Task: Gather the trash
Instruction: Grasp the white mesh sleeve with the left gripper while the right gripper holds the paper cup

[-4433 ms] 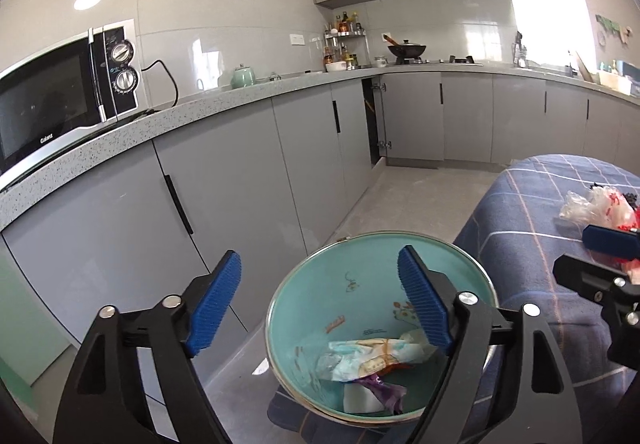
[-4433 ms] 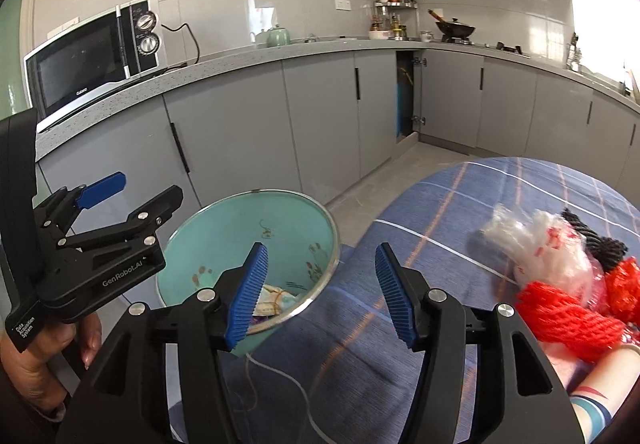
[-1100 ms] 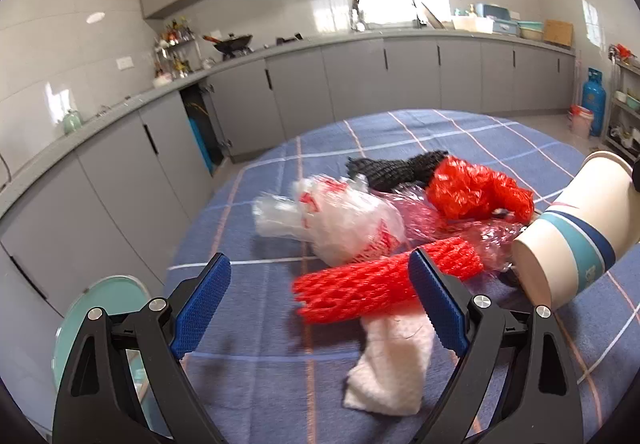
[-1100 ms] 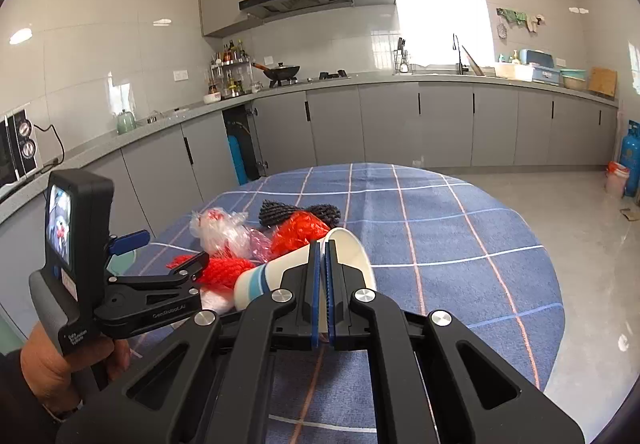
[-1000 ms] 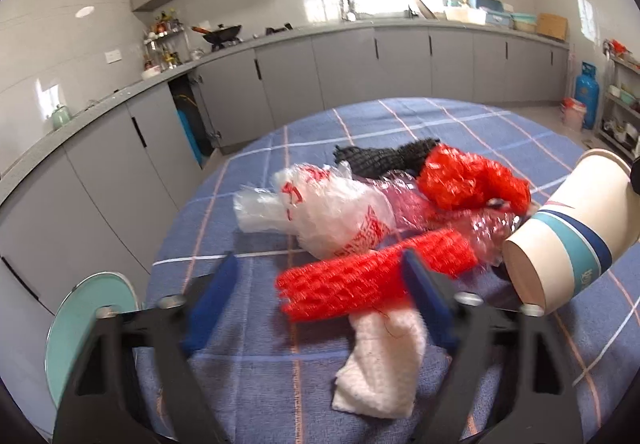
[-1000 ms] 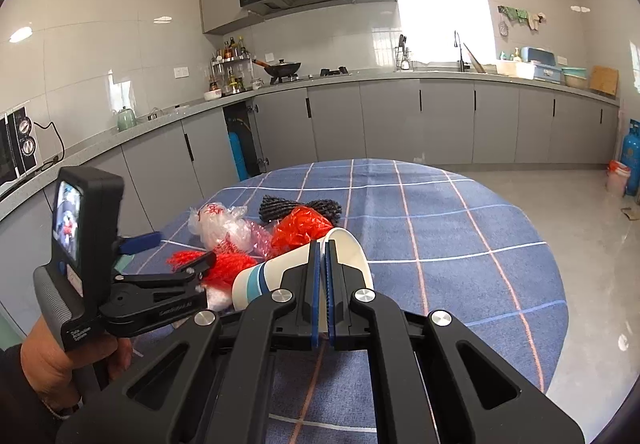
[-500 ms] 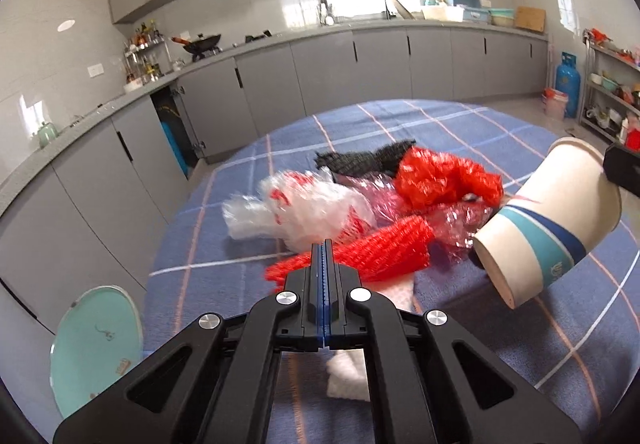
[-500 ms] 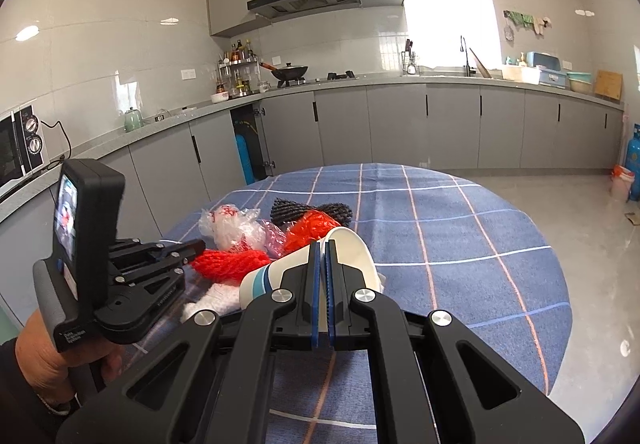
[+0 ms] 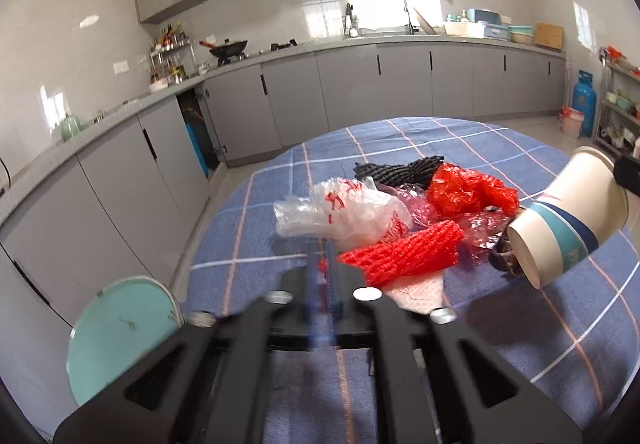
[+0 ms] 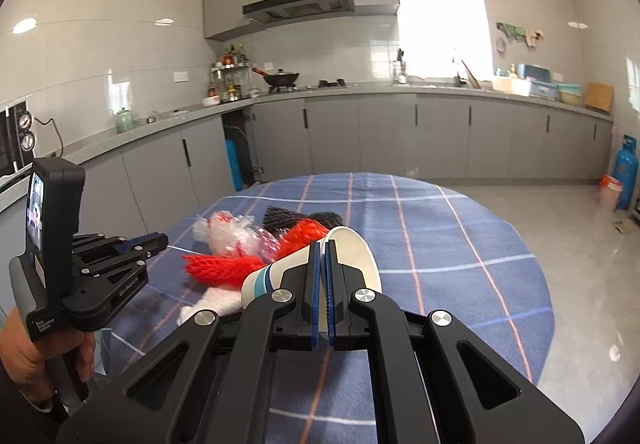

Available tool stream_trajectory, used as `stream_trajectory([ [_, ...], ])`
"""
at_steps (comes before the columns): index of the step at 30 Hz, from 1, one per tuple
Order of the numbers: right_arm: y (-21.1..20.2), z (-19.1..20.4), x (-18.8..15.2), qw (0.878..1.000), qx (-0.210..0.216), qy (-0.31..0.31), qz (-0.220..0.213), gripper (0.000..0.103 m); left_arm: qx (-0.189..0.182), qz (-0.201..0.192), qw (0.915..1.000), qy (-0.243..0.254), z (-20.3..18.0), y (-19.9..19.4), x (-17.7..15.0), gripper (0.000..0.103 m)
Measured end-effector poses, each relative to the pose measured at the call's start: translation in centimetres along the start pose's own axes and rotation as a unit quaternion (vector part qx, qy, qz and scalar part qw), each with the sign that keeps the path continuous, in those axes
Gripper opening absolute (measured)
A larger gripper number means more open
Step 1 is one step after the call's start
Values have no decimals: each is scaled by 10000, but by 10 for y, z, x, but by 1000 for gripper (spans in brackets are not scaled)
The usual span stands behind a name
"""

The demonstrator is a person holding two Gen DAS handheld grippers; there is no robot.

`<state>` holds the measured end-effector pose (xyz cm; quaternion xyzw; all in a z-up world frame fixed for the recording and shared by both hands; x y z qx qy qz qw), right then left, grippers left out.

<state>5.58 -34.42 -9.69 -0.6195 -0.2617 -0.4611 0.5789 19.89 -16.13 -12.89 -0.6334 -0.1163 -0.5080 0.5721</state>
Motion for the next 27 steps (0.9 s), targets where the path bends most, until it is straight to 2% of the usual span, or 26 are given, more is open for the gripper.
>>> stream_trajectory([
  [1,-2,-3,-4,10000,-32,43,46,3,9,22,10000,-30,-1,0,-2,57],
  [2,-3,-5,-7,9999,-50,63,67,3,35,-1,10000,-73,-3,-1,-4,64],
  [6,-10,-12,-21,9997,-142,141,167,3,-124,48,9999,64,-22,-3,-14,65],
  [11,-11,-19,-27,9995,-190,201,171,3,-564,586,9958,417,-57,11,-38,65],
  [12,-12,-18,-26,9995,-189,188,148,3,-621,644,9952,397,-59,13,-41,64],
  [14,-14,-16,-27,9996,-164,171,118,3,-653,758,9942,398,-59,18,-45,42],
  [15,-14,-16,-27,9997,-134,173,116,3,-678,812,9935,413,-59,20,-46,21],
  [16,-14,-14,-27,9998,-108,157,104,3,-745,848,9928,399,-58,20,-47,17],
  [19,-15,-12,-27,9998,-51,148,87,3,-706,753,9939,398,-53,14,-43,12],
  [27,-11,-4,-27,9999,-14,80,135,3,-644,459,9961,378,-44,-12,-33,11],
])
Point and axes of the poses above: each gripper's, at about its wrist camera, not at the fingertips, and y roughly the way its jaws point, z to its left, x to its top, the point moved 6 cm from there along y, roughly the way its jaws point, and after that the axes turned 5 degrees about z, right-handed, at the moved point
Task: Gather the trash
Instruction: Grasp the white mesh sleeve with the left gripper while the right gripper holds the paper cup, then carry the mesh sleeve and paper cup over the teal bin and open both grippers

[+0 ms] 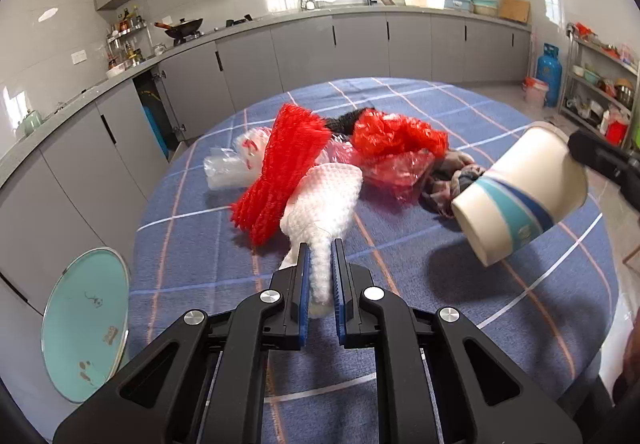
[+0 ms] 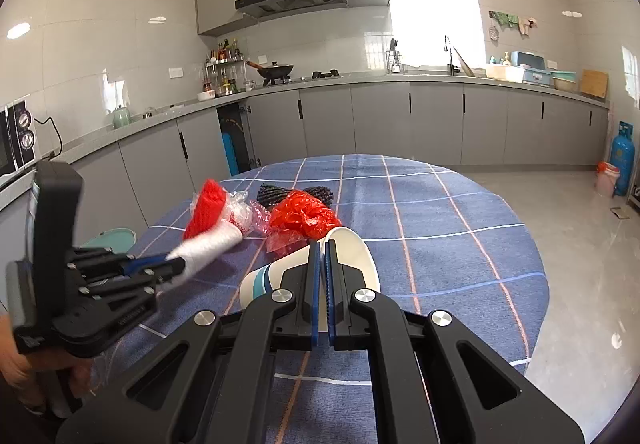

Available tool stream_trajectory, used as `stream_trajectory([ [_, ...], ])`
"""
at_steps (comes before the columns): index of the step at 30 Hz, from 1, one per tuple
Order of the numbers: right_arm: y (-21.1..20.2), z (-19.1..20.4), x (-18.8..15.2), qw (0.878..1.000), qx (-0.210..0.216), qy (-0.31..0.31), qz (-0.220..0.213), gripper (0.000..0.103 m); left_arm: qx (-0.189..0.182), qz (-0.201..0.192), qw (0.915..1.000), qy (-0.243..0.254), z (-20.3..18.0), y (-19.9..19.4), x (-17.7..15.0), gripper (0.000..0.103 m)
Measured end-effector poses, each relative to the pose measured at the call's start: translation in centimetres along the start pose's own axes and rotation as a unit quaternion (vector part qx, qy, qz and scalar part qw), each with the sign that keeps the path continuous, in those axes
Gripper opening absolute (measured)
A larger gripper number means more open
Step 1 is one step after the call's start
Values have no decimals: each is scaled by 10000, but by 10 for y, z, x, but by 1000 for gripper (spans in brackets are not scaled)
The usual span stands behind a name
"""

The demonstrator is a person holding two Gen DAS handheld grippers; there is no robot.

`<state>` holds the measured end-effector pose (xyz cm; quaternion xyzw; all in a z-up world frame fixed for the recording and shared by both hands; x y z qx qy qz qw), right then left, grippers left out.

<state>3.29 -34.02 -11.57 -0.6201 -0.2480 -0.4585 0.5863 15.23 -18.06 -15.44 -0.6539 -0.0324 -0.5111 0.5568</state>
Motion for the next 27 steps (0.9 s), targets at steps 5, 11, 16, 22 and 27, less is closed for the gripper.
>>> stream_trajectory([
  [5,5,5,-2,9999,-25,-78,72,3,-12,-155,9999,-43,3,-15,7,11],
  [11,5,10,-2,9999,-15,-141,97,3,-47,-380,9993,-30,2,-35,18,11],
  [16,0,11,3,9999,7,-156,25,3,36,-644,9979,-17,5,-56,27,11],
  [22,-10,19,16,9996,82,-204,-151,3,253,-1042,9942,-50,14,-90,38,11],
  [27,-14,28,28,9992,146,-255,-264,3,374,-1202,9918,-235,35,-107,41,11],
])
Point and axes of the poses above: each gripper's, at about its wrist camera, not at the fingertips, and y roughly the way its jaws point, z to its left, x to its top, the point moved 6 cm from there along y, roughly the way its jaws point, and after that the axes turned 5 degrees about z, right-handed, at the moved point
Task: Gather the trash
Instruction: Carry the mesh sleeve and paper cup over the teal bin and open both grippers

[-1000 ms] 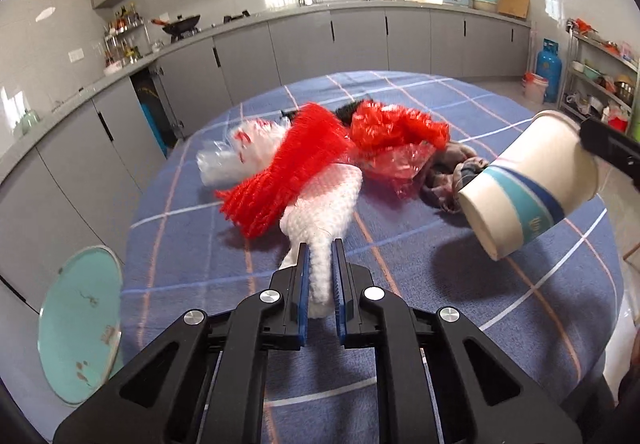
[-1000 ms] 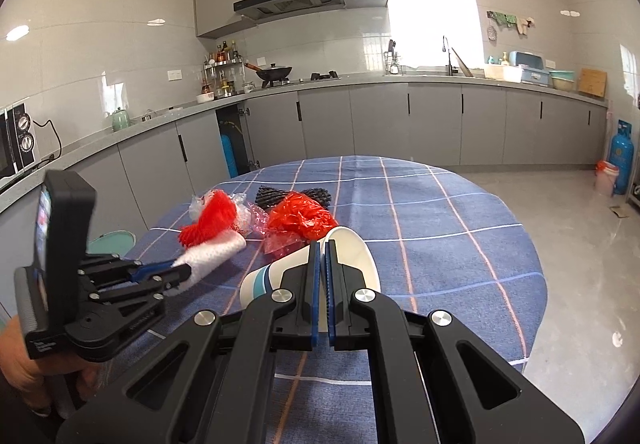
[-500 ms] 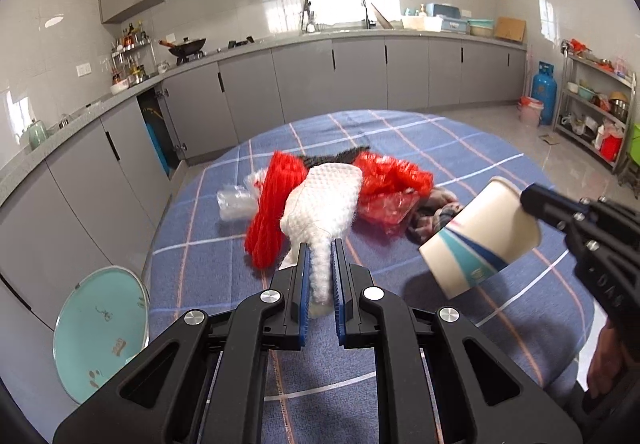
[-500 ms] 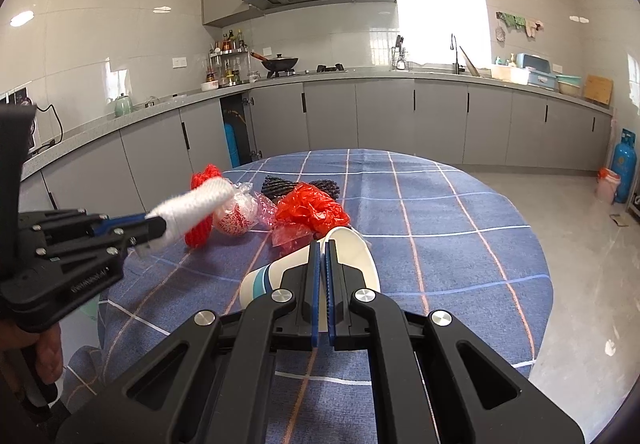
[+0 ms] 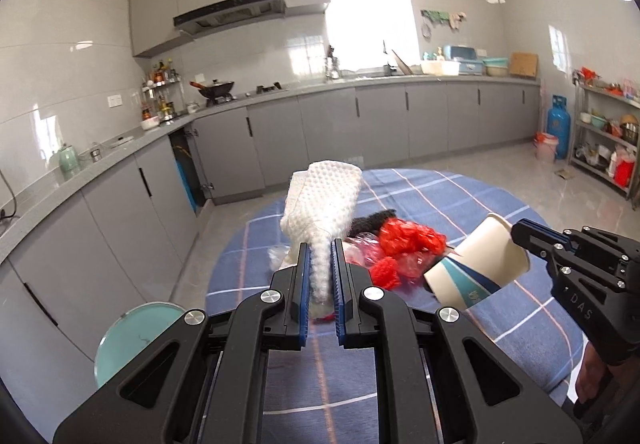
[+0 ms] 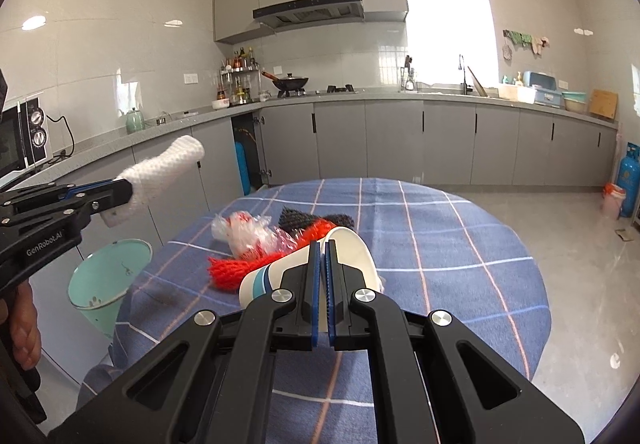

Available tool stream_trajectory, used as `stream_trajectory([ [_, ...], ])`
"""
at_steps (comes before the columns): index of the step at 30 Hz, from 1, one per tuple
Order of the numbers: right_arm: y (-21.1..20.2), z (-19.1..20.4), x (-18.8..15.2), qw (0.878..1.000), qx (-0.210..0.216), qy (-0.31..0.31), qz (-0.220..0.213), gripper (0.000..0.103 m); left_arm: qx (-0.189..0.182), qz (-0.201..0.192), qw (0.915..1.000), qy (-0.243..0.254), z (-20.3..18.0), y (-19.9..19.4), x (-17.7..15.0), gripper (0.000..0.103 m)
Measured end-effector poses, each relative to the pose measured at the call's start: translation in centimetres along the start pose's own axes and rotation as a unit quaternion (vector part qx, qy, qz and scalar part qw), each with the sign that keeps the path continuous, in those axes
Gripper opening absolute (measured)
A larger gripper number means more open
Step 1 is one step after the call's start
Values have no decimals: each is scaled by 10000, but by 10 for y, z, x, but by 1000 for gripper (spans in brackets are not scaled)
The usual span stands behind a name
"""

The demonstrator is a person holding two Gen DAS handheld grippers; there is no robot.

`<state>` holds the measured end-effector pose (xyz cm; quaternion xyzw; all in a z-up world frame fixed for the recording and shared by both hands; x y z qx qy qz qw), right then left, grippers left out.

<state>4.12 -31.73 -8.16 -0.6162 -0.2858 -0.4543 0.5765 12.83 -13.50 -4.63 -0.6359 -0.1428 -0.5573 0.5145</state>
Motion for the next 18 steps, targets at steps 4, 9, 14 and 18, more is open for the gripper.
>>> stream_trajectory([
  [4,0,7,8,9999,82,-23,-64,3,200,-37,9997,-101,20,-5,-1,11],
  [9,7,31,18,9993,300,-167,-116,3,560,156,9979,-292,51,2,-12,11],
  [14,22,65,24,9974,612,-359,-113,3,1057,322,9925,-517,91,6,-29,11],
  [18,32,90,28,9952,853,-462,-107,3,1350,417,9875,-697,119,5,-39,11],
])
Point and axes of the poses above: each gripper's, at about its wrist camera, not at the fingertips, and y roughly the way its jaws point, z to its left, x to its top, the point moved 6 cm from there along y, roughly the way its jaws point, and after that the axes turned 5 degrees about z, right-handed, at the moved point
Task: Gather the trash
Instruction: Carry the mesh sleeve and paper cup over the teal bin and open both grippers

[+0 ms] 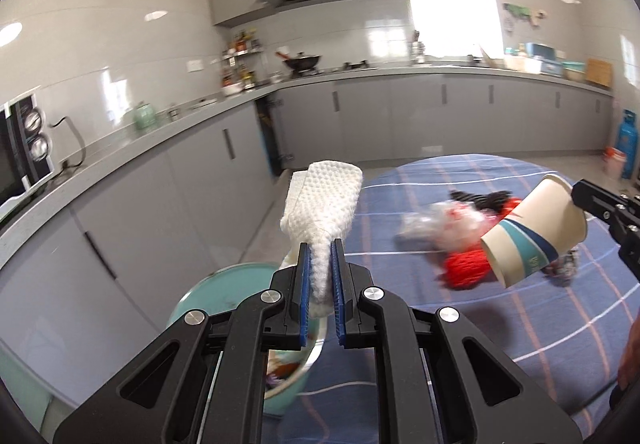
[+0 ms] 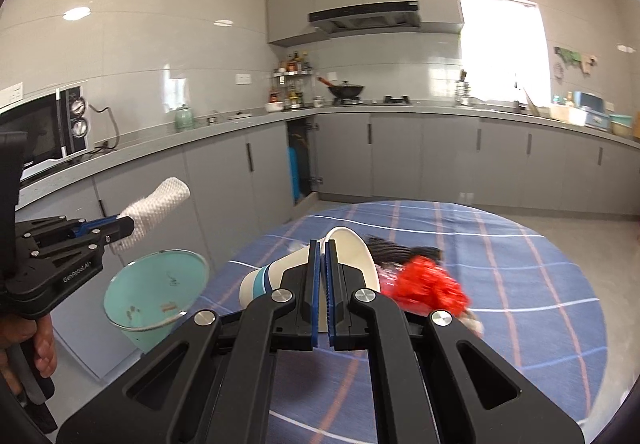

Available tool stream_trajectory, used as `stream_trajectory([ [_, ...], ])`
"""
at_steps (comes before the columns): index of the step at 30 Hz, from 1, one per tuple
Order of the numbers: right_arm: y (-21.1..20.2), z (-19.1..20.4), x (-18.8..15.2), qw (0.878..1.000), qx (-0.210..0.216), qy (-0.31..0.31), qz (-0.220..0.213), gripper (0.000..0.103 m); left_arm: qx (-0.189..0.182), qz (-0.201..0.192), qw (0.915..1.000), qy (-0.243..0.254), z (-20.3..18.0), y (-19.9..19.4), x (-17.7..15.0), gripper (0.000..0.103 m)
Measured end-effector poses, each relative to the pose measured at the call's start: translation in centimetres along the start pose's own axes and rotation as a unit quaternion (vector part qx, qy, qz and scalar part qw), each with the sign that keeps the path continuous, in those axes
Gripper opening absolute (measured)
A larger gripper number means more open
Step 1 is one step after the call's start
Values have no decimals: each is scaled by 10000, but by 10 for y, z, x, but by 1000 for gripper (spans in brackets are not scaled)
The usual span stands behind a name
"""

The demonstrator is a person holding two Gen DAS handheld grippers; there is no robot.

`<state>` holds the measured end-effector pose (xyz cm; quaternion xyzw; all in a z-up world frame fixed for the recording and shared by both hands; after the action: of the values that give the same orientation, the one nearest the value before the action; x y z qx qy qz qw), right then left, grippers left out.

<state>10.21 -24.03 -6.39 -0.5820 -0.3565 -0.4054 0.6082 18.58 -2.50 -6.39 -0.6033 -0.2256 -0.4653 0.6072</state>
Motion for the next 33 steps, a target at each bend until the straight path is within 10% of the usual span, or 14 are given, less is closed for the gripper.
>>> stream_trajectory([
  [16,68,92,15,9946,928,-434,176,3,1137,296,9925,-335,92,28,-17,11],
  [33,129,164,2,9831,1505,-881,555,3,1322,743,9867,-588,125,67,-44,14],
])
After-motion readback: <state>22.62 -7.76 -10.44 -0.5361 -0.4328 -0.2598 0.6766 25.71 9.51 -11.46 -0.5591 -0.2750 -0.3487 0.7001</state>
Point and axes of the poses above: each gripper's, at about its wrist camera, not at the fingertips, and y roughly the way its jaws point, z to its left, x to its top, the point moved 6 cm from there along y, roughly the way its jaws point, and after that the axes turned 5 degrees about z, right-handed, at the moved point
